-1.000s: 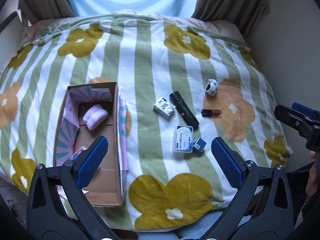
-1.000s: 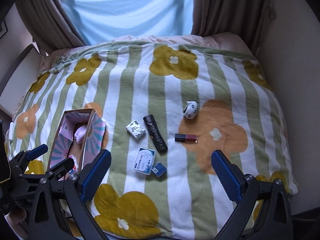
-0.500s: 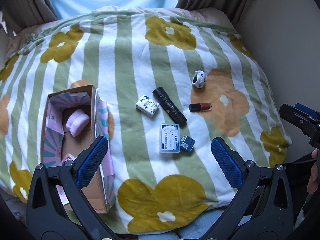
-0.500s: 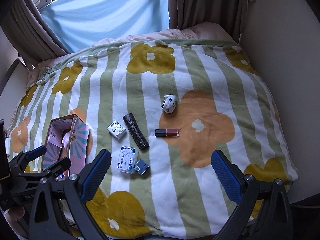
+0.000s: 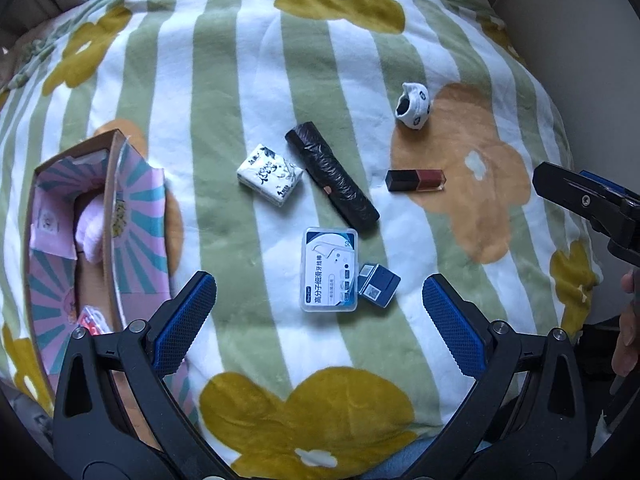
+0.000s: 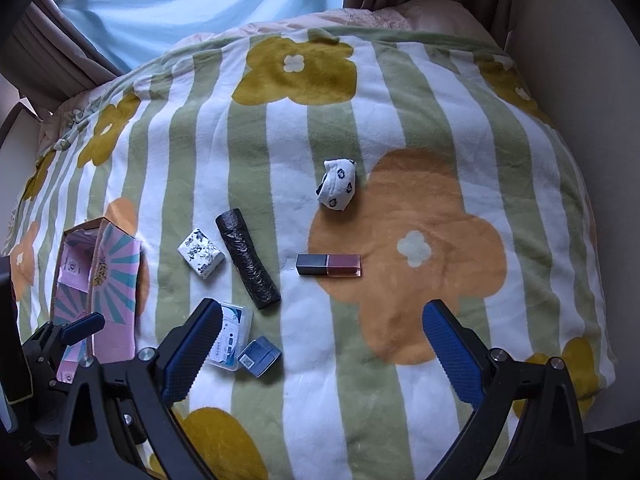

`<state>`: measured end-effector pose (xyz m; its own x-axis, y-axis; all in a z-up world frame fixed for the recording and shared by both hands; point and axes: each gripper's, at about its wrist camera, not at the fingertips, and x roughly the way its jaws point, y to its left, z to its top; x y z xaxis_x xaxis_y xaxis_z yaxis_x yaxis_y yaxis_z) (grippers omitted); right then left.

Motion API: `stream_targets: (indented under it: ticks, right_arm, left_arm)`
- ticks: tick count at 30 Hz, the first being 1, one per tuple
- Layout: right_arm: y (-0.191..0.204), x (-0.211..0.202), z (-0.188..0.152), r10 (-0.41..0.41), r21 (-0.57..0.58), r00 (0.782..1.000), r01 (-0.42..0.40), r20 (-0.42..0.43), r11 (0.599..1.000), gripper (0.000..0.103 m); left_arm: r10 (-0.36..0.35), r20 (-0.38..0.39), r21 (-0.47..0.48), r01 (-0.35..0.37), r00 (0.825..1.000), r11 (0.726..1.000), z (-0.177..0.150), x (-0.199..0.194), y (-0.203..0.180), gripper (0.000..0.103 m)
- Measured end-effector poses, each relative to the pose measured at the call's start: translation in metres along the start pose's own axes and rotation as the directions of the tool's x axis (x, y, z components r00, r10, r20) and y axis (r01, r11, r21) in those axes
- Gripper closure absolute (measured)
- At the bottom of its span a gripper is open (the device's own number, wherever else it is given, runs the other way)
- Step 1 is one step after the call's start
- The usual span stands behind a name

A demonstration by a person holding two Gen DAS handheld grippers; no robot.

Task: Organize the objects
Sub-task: 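Move both open tools back over the remaining items on the bed, then grasp the white floss case with left tool while right tool grasps the lipstick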

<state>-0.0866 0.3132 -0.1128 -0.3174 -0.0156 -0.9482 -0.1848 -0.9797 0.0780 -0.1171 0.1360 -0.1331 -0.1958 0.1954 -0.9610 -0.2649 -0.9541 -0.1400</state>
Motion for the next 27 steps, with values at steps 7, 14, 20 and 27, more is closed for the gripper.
stream_targets:
  ticks: [7,14,20,27]
  right_arm:
    - [-0.011,0.084,0.013,0.007,0.008,0.996,-0.006,-0.084,1.000,0.003]
    - [-0.013,0.145,0.021,0.009,0.016,0.987,-0.006,-0.160,1.000,0.003]
    - [-0.010,0.177,0.024,-0.005,-0.008,0.977,0.004,-0.214,1.000,0.003]
    - [-0.007,0.196,0.022,-0.044,-0.035,0.969,0.036,-0.244,0.999,0.004]
  left_arm:
    - [0.014,-0.086,-0.037,-0.017,0.996,0.999,0.010,0.071,-0.002,0.002]
    - [0.023,-0.165,-0.058,-0.033,0.986,0.998,0.009,0.124,0.000,0.009]
    - [0.009,-0.203,-0.077,-0.025,0.979,0.997,0.004,0.145,0.002,0.017]
    - [-0.008,-0.228,-0.086,-0.012,0.974,0.996,-0.003,0.156,0.001,0.030]
